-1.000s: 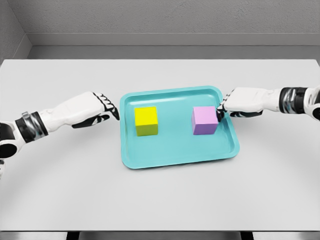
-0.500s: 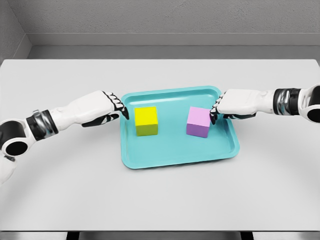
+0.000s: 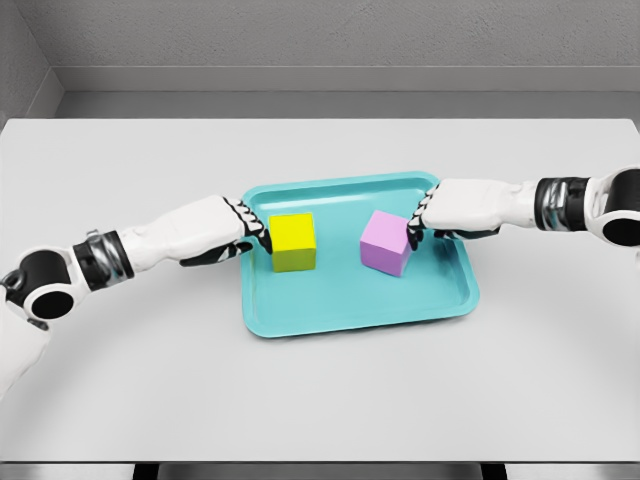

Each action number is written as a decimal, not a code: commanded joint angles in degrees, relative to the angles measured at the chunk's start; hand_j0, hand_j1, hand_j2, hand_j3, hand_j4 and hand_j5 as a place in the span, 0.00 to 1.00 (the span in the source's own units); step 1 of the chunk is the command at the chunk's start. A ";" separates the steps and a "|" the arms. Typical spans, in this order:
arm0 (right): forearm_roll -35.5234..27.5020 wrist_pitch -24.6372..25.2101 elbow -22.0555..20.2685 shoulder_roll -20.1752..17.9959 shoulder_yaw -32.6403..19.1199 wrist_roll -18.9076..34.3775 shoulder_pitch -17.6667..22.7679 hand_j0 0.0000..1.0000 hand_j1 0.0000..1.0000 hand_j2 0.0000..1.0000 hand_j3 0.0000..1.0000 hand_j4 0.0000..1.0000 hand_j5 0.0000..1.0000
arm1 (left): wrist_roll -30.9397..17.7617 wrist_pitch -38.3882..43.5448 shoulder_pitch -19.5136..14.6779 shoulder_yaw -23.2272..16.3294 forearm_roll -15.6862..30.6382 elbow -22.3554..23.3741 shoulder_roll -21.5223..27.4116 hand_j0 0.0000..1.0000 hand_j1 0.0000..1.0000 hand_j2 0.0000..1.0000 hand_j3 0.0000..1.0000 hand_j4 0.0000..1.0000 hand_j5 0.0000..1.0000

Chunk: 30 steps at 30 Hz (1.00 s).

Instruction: Push two cubes

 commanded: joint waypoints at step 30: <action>0.75 0.14 4.17 1.65 0.05 -0.02 -0.70 0.53 0.53 0.53 0.53 0.53 0.53 | -0.81 0.11 -0.79 -0.28 -1.21 1.63 -2.86 0.54 0.54 0.54 0.54 0.54 0.54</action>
